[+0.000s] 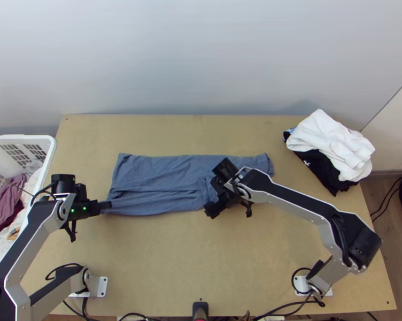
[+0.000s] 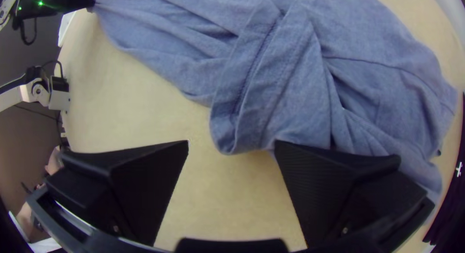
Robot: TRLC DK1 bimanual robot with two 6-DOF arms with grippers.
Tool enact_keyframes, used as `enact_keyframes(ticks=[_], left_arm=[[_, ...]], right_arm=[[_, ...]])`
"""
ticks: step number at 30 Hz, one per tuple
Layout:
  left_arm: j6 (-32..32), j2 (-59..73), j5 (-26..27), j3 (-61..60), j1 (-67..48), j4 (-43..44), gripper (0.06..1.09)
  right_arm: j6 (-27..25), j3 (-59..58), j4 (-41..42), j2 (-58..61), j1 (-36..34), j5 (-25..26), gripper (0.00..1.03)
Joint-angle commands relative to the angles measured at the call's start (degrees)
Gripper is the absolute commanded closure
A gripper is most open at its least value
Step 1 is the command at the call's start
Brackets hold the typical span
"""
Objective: Fold the t-shirt
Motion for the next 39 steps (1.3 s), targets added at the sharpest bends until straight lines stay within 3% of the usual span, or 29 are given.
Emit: enact_keyframes(ticks=[1,4,14,24,34,39], left_arm=[[0.0,1.1,0.1,0.5,0.1,0.5,1.05],[0.2,1.2,0.1,0.4,0.1,0.6,1.05],[0.0,0.4,0.1,0.5,0.1,0.5,1.05],[0.0,-2.4,0.2,0.5,0.2,-0.5,1.05],[0.3,-5.3,0.1,0.8,-0.1,-1.9,1.05],[0.5,-7.2,0.5,1.0,-0.1,-4.2,1.05]], right_arm=[[-0.7,-1.0,3.2,1.3,-1.9,1.0,0.61],[-1.7,-1.8,3.4,-0.6,-3.4,1.0,1.00],[-1.4,-9.3,-1.4,-15.4,-6.9,2.1,1.00],[-5.1,-14.7,-17.1,-30.3,-9.5,2.1,1.00],[-10.2,-20.7,-35.5,-37.3,-7.2,2.1,1.00],[-9.7,-20.9,-36.0,-37.6,-5.6,2.1,1.00]])
